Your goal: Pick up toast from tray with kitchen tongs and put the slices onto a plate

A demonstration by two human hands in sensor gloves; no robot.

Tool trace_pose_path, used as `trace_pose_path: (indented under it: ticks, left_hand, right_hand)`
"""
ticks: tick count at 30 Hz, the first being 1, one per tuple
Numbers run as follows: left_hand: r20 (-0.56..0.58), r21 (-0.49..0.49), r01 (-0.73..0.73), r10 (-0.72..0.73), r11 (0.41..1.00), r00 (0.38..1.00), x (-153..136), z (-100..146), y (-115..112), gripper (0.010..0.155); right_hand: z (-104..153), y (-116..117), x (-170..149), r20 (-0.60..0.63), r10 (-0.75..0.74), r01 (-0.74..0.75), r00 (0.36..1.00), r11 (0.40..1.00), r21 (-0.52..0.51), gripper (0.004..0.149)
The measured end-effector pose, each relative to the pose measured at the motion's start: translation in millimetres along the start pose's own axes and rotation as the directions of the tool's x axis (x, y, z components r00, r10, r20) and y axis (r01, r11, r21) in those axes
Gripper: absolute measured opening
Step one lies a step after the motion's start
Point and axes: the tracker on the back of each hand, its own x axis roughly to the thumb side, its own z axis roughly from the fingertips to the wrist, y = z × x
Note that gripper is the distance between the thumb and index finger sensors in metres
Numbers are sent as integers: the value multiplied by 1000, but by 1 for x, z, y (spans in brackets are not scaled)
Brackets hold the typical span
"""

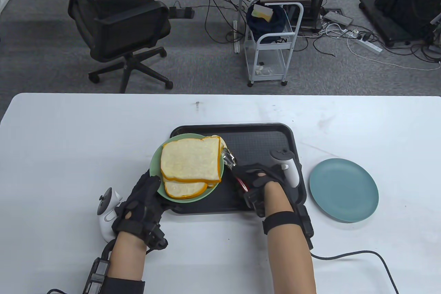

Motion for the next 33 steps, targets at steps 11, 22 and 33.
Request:
trace_pose_path:
  ticks: [11,22,33]
  left_hand:
    - [3,18,-1,0,1000,1000,1,1,2,62]
    - [4,30,10,-10,999,1000,1,2,2,61]
    - [-10,47,25,-25,999,1000,0,2,2,61]
  right_hand:
    - [66,-69,-29,103,-94,103,990,992,-79,65]
    - [133,-116,-30,298,-264,306,917,946,-105,64]
    - [204,-88,51,531,-248,283,810,959,17,64]
